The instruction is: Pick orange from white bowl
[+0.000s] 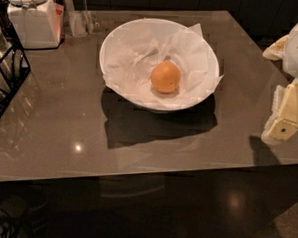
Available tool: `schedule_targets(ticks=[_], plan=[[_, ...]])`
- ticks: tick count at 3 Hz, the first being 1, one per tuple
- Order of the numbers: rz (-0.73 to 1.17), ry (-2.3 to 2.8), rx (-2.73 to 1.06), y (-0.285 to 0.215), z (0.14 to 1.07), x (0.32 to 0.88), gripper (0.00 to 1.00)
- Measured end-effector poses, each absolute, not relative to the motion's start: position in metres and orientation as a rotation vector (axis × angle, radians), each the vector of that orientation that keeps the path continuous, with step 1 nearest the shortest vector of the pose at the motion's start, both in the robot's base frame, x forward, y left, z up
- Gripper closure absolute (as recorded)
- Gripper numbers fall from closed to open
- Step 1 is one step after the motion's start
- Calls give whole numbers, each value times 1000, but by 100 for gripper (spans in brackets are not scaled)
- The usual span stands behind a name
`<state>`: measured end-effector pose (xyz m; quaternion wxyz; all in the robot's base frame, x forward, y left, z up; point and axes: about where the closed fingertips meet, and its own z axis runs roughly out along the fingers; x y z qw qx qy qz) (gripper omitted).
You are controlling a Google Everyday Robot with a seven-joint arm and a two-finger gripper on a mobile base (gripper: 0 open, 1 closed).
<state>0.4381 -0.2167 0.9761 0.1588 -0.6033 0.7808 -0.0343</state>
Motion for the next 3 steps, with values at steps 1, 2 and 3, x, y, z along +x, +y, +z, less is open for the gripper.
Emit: schedule_targets(ticks=[1, 2, 3], plan=[[-98, 2232, -1725, -217, 976, 438, 0], [-41, 2165, -1693, -206, 985, 458, 0], [85, 2054, -1689, -187, 996, 495, 0]])
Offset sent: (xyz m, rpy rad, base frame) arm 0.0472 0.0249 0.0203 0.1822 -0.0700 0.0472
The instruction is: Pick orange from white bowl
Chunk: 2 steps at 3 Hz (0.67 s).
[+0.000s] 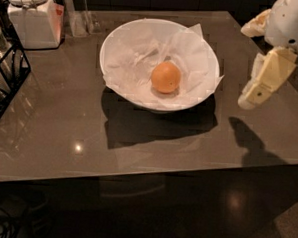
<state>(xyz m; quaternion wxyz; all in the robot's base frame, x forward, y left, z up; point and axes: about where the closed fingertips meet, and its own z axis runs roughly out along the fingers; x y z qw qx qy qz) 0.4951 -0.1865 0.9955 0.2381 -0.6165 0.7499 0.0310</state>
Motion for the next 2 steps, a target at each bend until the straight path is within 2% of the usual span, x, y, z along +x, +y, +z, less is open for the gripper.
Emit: schedule_targets(ticks=[1, 2], plan=[[219, 1931, -1673, -162, 1009, 535, 0], [229, 1920, -1640, -161, 1013, 541, 0]])
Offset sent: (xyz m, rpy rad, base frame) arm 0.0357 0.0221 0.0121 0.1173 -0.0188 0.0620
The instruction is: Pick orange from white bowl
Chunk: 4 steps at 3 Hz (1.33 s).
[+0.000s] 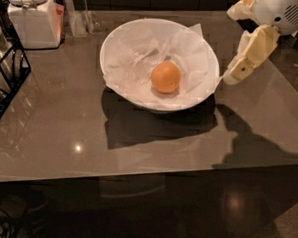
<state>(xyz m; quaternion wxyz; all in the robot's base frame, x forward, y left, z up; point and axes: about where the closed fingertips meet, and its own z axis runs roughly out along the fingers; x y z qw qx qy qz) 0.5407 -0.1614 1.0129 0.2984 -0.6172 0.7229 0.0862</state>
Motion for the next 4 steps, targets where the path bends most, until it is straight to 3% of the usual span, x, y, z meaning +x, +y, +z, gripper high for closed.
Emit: schedule_targets(ticks=[1, 2, 3, 4], plan=[[275, 1925, -1548, -163, 1007, 549, 0], [422, 1886, -1590, -126, 981, 588, 2], [410, 1892, -1582, -130, 982, 586, 2], [410, 1891, -1582, -130, 981, 586, 21]])
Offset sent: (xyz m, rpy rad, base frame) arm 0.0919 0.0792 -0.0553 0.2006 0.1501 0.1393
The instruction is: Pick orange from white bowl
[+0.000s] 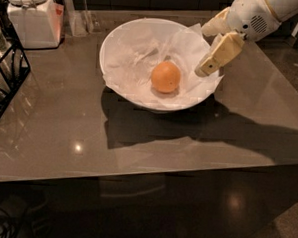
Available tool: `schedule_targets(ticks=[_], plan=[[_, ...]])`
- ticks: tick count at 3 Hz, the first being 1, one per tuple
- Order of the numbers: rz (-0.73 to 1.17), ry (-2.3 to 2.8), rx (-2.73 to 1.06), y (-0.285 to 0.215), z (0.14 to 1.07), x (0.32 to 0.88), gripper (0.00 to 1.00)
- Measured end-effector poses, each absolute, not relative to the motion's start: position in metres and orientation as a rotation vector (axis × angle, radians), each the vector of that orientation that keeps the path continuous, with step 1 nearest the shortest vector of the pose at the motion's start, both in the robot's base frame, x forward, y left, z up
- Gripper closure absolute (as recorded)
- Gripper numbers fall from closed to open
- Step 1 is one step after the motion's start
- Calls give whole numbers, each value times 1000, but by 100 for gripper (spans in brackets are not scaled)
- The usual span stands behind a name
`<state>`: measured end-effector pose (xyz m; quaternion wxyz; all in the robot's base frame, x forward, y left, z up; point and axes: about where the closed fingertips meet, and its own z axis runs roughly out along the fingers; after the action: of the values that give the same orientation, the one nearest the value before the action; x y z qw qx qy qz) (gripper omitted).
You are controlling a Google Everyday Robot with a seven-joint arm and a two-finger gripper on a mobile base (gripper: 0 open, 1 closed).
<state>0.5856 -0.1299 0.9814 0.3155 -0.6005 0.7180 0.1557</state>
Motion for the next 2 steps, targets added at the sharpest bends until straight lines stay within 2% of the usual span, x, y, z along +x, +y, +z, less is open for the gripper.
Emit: schedule_targets(ticks=[1, 2], plan=[[500, 1852, -1580, -115, 964, 587, 24], [606, 1832, -1646, -89, 935, 596, 12]])
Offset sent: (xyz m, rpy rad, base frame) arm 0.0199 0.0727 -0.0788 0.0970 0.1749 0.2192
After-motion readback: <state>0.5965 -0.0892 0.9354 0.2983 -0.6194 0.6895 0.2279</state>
